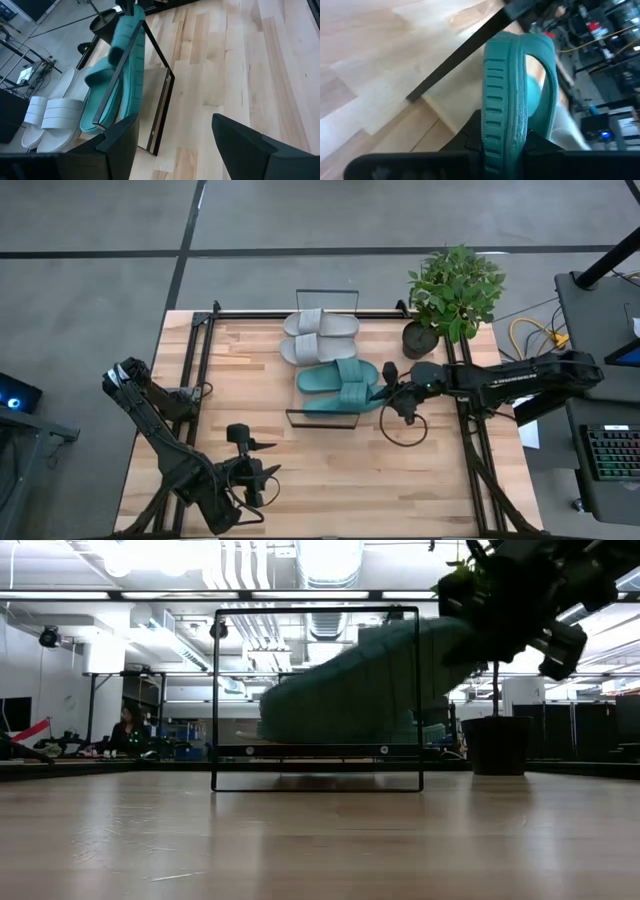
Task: Pick and place slides into the shelf
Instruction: Put the green slipper on the shelf
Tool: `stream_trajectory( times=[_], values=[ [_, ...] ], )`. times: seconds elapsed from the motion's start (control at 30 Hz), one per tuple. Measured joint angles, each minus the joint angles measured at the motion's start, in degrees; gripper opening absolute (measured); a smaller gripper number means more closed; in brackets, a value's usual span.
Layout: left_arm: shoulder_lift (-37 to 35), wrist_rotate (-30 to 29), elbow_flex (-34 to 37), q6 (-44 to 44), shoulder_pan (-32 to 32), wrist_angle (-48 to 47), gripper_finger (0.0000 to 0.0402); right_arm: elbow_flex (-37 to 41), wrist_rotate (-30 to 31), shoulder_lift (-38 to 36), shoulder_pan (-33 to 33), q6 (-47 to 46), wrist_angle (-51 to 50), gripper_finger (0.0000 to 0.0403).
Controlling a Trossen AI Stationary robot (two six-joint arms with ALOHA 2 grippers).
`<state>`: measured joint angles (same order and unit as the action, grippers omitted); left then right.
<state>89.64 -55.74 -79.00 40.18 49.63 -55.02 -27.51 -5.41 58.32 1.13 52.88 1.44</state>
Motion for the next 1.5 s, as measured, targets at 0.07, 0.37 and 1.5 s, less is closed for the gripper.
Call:
stream_trajectory(
  times=[0.07,0.37,1.5],
  values=[
    [-0.06,0.00,0.00,0.02,0.00,0.04,0.0235,0.00,-0.39,0.85,0.02,0.04,-1.19,0.0029],
    [-0.09,0.00,0.00,0.02,0.00,0.52,0.0235,-0.08,0.47,2.57,0.02,0.31,-2.34,0.0029],
    [-0.09,-0.02,0.00,0.02,0.02,0.98,0.0235,-0.10,0.01,3.66,-0.09,-27.78,-1.74,0.0202]
  ],
)
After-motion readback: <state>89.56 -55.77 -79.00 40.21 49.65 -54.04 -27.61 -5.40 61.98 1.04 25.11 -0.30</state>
